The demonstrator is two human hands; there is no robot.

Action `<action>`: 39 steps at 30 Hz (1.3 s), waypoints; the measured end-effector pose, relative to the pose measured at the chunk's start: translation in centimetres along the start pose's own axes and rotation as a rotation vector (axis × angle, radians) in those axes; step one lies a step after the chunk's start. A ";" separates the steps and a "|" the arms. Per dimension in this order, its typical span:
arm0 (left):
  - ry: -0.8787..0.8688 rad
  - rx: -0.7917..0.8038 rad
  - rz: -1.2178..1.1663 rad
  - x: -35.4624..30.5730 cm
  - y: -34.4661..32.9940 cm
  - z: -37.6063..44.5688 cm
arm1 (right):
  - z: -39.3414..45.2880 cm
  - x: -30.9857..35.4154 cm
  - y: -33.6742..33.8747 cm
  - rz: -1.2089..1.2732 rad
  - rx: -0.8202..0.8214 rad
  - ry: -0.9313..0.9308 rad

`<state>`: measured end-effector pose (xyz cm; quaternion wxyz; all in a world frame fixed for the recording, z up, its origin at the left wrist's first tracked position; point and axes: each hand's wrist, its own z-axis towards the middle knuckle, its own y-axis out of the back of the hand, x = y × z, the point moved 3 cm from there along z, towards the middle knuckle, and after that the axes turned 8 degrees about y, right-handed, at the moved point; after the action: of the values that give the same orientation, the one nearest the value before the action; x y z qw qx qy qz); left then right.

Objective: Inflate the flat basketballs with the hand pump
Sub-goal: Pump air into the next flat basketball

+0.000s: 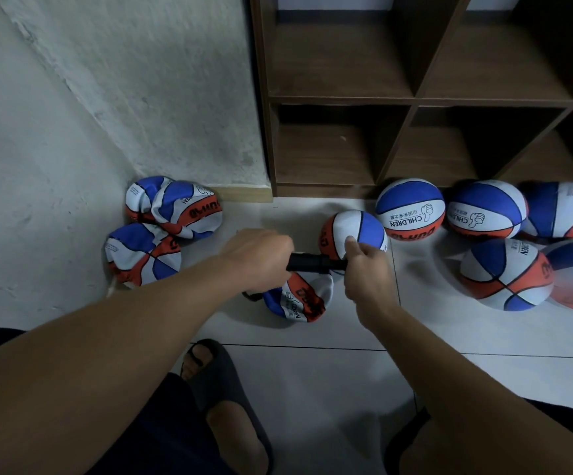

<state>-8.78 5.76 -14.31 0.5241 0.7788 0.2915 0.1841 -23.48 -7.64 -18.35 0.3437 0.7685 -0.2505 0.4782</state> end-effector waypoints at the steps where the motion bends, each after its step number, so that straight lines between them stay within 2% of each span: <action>1: 0.004 0.007 -0.016 -0.1 -0.4 -0.1 | -0.4 0.0 -0.4 -0.047 0.007 0.051; 4: 0.000 0.027 -0.041 0.0 -1.4 -0.1 | -1.0 -0.3 -1.6 -0.082 0.083 0.136; 8: -0.008 0.046 -0.051 0.5 -1.9 -0.1 | -0.8 -0.9 -2.0 -0.071 0.172 0.143; 12: 0.027 0.083 -0.094 1.9 -1.5 0.0 | 1.1 -1.8 -0.4 -0.061 0.179 0.029; 16: 0.096 0.093 -0.104 4.0 -0.9 0.1 | 3.8 -2.4 3.8 0.162 0.135 -0.142; 18: 0.100 0.100 -0.122 3.8 -1.0 0.1 | 4.7 -2.6 5.0 0.146 0.120 -0.154; 21: 0.060 0.091 -0.085 2.1 -0.9 0.0 | 4.1 -2.7 4.4 -0.108 -0.033 -0.070; 23: 0.044 0.060 -0.033 1.1 -0.6 -0.1 | 2.6 -2.3 2.7 -0.153 -0.096 -0.001; 26: 0.015 0.019 0.063 0.5 -0.5 -0.1 | 0.3 -2.4 0.2 -0.131 -0.052 -0.004; 30: -0.028 0.056 0.093 -0.1 -1.2 -0.3 | -1.7 -2.5 -1.9 -0.115 0.020 0.013; 39: -0.015 0.106 -0.082 0.4 -2.3 -0.4 | -1.2 -1.3 -2.2 -0.182 0.106 0.142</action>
<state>-9.29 6.93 -16.30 0.4913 0.7943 0.3285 0.1411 -23.15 -5.22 -19.83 0.3614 0.7694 -0.1292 0.5106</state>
